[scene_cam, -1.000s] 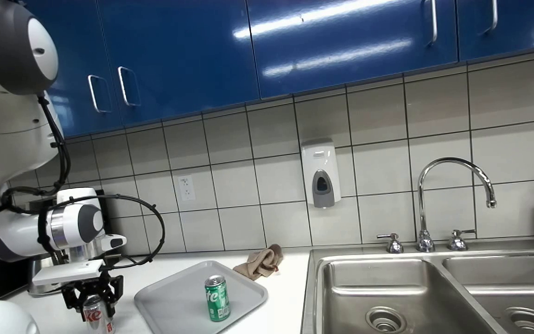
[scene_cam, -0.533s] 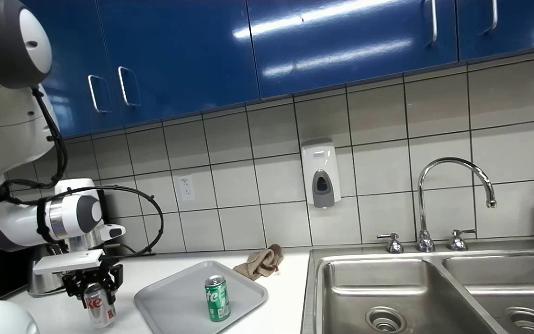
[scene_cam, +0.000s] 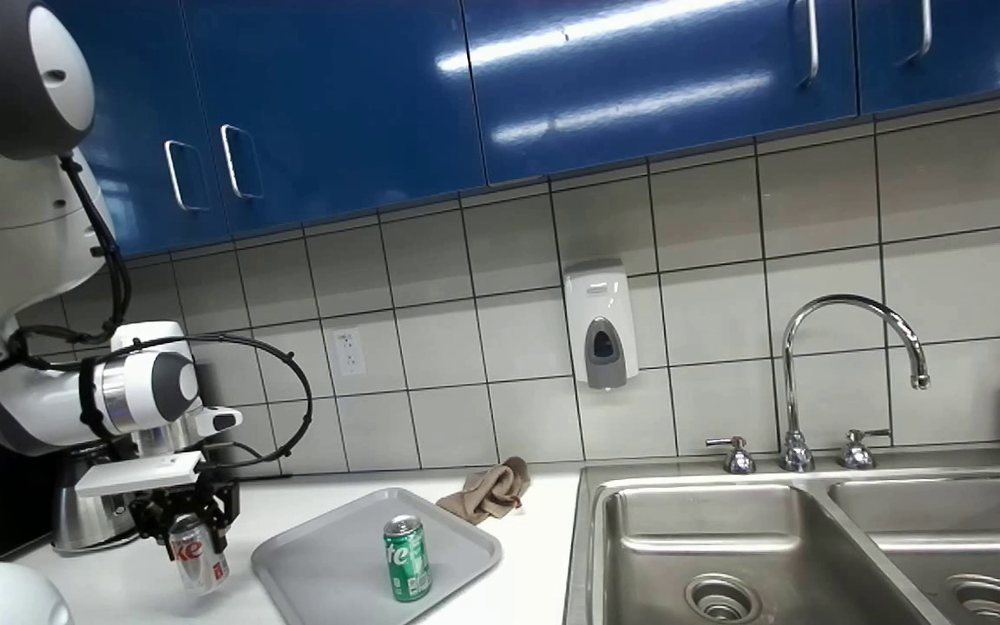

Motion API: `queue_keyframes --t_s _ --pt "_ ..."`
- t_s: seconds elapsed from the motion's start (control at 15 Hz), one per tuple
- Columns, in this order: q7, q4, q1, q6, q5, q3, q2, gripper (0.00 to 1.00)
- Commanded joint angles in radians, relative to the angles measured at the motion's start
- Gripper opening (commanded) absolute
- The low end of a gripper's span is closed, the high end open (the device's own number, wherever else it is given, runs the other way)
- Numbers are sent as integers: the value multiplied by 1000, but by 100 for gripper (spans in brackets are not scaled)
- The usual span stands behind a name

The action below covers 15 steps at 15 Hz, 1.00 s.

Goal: Take the sprite and coke from countertop and put them on the grey tray

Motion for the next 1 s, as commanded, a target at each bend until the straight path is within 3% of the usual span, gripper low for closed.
queue_keyframes --t_s 0.0,0.93 --pt "-2 25 -6 -48 -32 -19 -17 39" --pt "-9 51 -47 -41 -48 -87 20 39"
